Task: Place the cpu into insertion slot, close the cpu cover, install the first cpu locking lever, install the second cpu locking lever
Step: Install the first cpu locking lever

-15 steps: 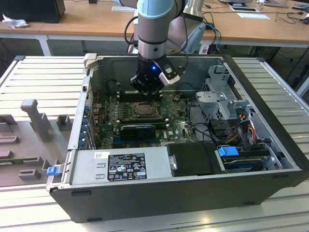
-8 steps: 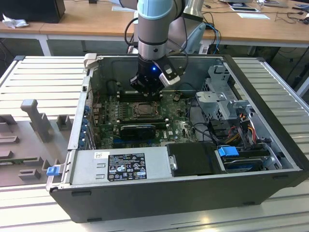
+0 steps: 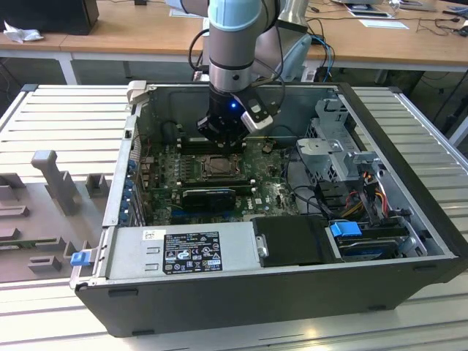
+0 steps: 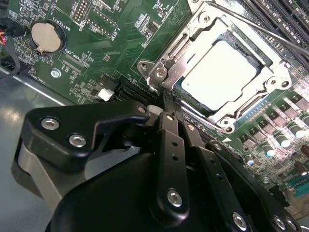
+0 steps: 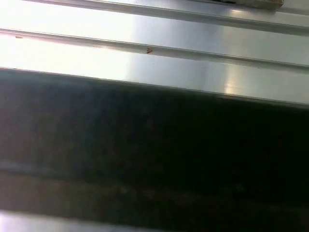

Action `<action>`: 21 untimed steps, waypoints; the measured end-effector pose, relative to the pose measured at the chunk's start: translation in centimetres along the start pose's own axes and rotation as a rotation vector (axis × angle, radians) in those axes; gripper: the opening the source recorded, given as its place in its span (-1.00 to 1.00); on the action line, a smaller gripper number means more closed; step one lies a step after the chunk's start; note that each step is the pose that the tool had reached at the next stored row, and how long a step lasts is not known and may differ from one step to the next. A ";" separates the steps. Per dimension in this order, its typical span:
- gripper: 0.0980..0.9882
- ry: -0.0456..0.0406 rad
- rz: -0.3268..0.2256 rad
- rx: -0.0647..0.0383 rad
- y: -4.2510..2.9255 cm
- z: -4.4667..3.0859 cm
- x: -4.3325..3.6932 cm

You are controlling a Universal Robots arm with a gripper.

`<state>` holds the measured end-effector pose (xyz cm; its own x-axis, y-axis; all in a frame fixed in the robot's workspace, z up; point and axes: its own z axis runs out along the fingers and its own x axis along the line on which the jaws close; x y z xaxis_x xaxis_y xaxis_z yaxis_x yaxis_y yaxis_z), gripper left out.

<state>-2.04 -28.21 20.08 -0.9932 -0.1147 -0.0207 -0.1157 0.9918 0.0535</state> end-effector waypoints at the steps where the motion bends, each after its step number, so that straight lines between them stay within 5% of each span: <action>1: -0.98 -0.0004 -0.001 -0.001 0.01 0.01 -0.02; 7: -0.98 -0.0006 -0.002 -0.001 0.12 -2.29 -0.07; 21: -0.98 -0.0006 -0.002 -0.001 -0.71 -2.33 0.03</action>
<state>-2.01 -29.04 22.38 -0.9930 -0.1164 -0.0214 -0.1174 0.9916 0.0545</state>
